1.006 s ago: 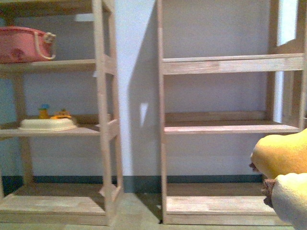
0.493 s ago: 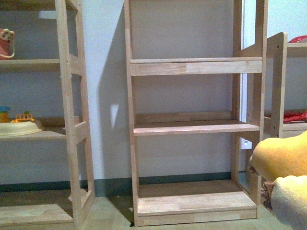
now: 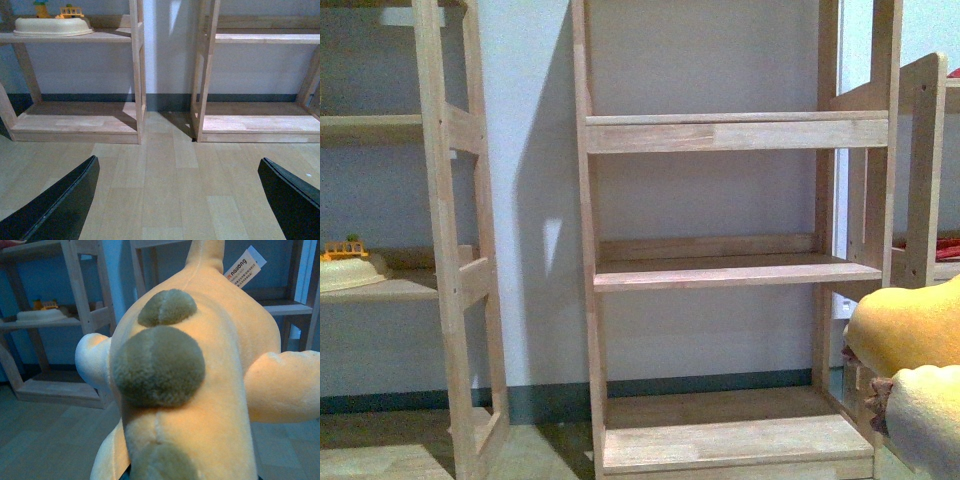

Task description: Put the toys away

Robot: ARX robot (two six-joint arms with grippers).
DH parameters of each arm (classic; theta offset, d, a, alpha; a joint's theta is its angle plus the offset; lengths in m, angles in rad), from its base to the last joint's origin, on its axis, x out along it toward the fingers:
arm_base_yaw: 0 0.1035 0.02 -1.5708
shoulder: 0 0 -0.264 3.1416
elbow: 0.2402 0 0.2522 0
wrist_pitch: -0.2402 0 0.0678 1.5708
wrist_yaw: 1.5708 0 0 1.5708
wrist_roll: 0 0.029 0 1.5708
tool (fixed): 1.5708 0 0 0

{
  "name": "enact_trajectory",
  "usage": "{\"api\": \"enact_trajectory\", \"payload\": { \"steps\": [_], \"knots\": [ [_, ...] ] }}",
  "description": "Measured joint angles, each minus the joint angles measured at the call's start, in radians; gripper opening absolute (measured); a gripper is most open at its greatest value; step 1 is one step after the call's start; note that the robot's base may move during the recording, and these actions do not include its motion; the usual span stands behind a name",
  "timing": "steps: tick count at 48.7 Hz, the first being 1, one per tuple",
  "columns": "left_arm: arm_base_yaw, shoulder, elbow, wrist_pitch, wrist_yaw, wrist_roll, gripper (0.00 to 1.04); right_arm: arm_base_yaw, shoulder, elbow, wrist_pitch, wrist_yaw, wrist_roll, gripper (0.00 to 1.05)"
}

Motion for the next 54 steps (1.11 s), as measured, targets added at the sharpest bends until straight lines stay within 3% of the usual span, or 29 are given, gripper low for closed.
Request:
{"api": "enact_trajectory", "payload": {
  "steps": [54],
  "knots": [
    [0.000, -0.001, 0.000, 0.000, 0.001, 0.000, 0.99, 0.000, 0.001, 0.000, 0.000, 0.000, 0.000, 0.07]
  ]
}}
